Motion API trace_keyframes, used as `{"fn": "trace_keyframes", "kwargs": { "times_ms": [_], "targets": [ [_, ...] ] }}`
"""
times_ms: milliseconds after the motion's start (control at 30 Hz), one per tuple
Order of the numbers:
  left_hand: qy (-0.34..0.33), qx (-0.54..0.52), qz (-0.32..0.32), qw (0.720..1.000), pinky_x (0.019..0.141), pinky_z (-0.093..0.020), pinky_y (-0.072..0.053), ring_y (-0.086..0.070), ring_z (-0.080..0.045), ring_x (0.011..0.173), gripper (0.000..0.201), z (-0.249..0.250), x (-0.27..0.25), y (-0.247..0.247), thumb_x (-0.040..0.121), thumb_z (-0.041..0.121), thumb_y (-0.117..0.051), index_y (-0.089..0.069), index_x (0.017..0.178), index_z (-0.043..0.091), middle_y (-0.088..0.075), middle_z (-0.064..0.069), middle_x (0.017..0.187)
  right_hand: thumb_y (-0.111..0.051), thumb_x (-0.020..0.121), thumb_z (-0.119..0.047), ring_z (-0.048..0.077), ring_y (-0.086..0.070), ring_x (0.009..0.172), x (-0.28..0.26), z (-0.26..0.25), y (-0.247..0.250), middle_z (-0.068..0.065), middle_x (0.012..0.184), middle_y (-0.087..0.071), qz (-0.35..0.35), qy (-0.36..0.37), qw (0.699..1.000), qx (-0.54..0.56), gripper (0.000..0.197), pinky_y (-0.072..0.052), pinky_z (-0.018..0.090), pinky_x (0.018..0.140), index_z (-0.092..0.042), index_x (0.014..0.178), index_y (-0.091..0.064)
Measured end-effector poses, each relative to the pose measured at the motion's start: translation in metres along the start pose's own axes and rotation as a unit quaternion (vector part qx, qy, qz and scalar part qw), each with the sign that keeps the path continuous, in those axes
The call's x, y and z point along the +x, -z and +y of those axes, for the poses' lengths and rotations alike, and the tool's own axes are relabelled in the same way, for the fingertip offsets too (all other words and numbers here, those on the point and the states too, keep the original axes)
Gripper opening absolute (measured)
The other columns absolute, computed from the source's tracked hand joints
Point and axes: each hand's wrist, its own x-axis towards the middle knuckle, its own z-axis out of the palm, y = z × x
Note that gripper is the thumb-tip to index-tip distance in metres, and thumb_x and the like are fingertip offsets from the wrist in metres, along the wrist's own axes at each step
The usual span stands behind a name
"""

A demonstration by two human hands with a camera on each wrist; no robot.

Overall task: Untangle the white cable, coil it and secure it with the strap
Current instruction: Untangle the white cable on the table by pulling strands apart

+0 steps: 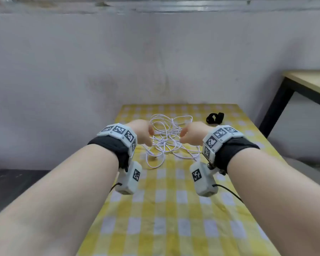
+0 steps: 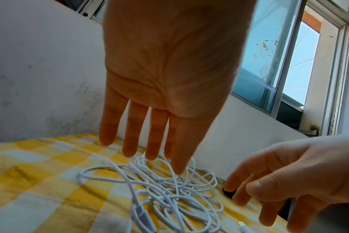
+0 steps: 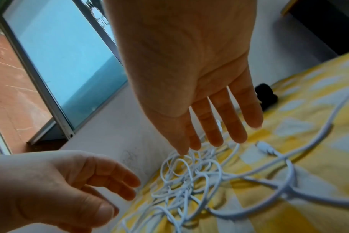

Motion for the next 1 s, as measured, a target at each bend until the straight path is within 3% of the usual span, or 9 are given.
{"fn": "trace_keyframes", "kwargs": {
  "times_ms": [100,233,367,500,600,667,767,900,1000],
  "targets": [
    [0.012,-0.002,-0.078,0.997,0.096,-0.030,-0.045,-0.054,-0.019,0.118,0.064,-0.006,0.009,-0.012,0.077,0.018,-0.074,-0.049,0.136,0.023,-0.053,0.000,0.133,-0.055,0.093,-0.028,0.021,-0.049,0.125,0.014,-0.002,-0.015,0.001,0.140,-0.050,-0.038,-0.006,0.999,0.017,0.048,-0.041,0.029,0.099,-0.022,0.140,-0.046],
    [0.008,0.030,-0.078,0.996,0.087,-0.028,-0.048,-0.056,-0.019,0.109,0.059,-0.012,0.024,-0.030,0.075,0.017,-0.076,-0.053,0.129,0.027,-0.055,0.000,0.123,-0.067,0.083,-0.031,0.024,-0.050,0.123,0.034,-0.005,-0.035,0.003,0.140,-0.048,-0.067,0.007,0.998,0.016,0.066,-0.045,0.033,0.095,-0.028,0.142,-0.039],
    [-0.004,0.011,-0.043,0.999,0.073,-0.024,-0.041,-0.052,-0.017,0.086,0.030,-0.017,0.028,-0.031,0.084,0.020,-0.067,-0.063,0.114,0.018,-0.061,-0.005,0.102,-0.073,0.074,-0.021,0.022,-0.059,0.083,0.038,-0.005,-0.041,-0.001,0.084,-0.058,-0.077,0.006,0.997,0.022,0.031,-0.048,0.028,0.066,-0.023,0.101,-0.058],
    [0.001,-0.046,0.047,0.998,0.071,-0.025,-0.038,-0.057,-0.028,0.090,0.023,-0.020,0.024,-0.017,0.094,0.024,-0.052,-0.066,0.106,0.010,-0.065,-0.014,0.102,-0.061,0.082,-0.008,0.018,-0.053,0.067,0.026,-0.003,-0.026,-0.005,0.066,-0.048,-0.072,-0.003,0.997,-0.028,0.014,-0.038,0.019,0.049,-0.020,0.088,-0.057],
    [0.015,-0.166,0.129,0.978,0.072,-0.026,-0.044,-0.060,-0.031,0.085,0.024,-0.024,0.020,-0.004,0.093,0.009,-0.044,-0.068,0.099,0.007,-0.067,-0.018,0.102,-0.049,0.087,-0.002,0.025,-0.057,0.076,0.016,0.004,-0.011,0.000,0.074,-0.052,-0.015,-0.018,0.999,-0.034,0.023,-0.040,0.023,0.054,-0.015,0.102,-0.059],
    [0.016,-0.226,0.174,0.958,0.073,-0.030,-0.048,-0.055,-0.025,0.074,0.026,-0.026,0.014,0.005,0.092,0.005,-0.040,-0.066,0.090,0.010,-0.066,-0.017,0.095,-0.043,0.086,-0.001,0.031,-0.057,0.088,0.011,0.012,-0.003,0.009,0.096,-0.060,0.051,-0.038,0.998,0.016,0.026,-0.042,0.026,0.065,-0.014,0.106,-0.054],
    [0.002,-0.254,0.220,0.942,0.079,-0.035,-0.051,-0.059,-0.026,0.076,0.027,-0.030,0.004,0.018,0.090,0.004,-0.040,-0.064,0.085,0.015,-0.065,-0.013,0.087,-0.042,0.084,-0.001,0.031,-0.050,0.082,0.000,0.021,0.013,0.016,0.104,-0.060,0.165,-0.065,0.979,0.102,0.026,-0.040,0.030,0.071,-0.013,0.106,-0.048],
    [-0.012,-0.226,0.218,0.949,0.068,-0.029,-0.043,-0.056,-0.026,0.077,0.027,-0.032,-0.011,0.031,0.090,0.001,-0.045,-0.062,0.080,0.020,-0.061,-0.012,0.082,-0.042,0.083,0.003,0.035,-0.054,0.093,-0.017,0.029,0.031,0.018,0.109,-0.059,0.242,-0.096,0.955,0.140,0.034,-0.038,0.032,0.074,-0.012,0.113,-0.046],
    [0.005,-0.134,0.180,0.975,0.068,-0.025,-0.040,-0.054,-0.025,0.081,0.028,-0.032,-0.024,0.035,0.089,0.000,-0.046,-0.068,0.092,0.017,-0.060,-0.008,0.088,-0.043,0.085,0.002,0.035,-0.056,0.103,-0.027,0.034,0.035,0.018,0.115,-0.059,0.260,-0.127,0.945,0.151,0.038,-0.038,0.032,0.076,-0.012,0.120,-0.044]
  ]
}}
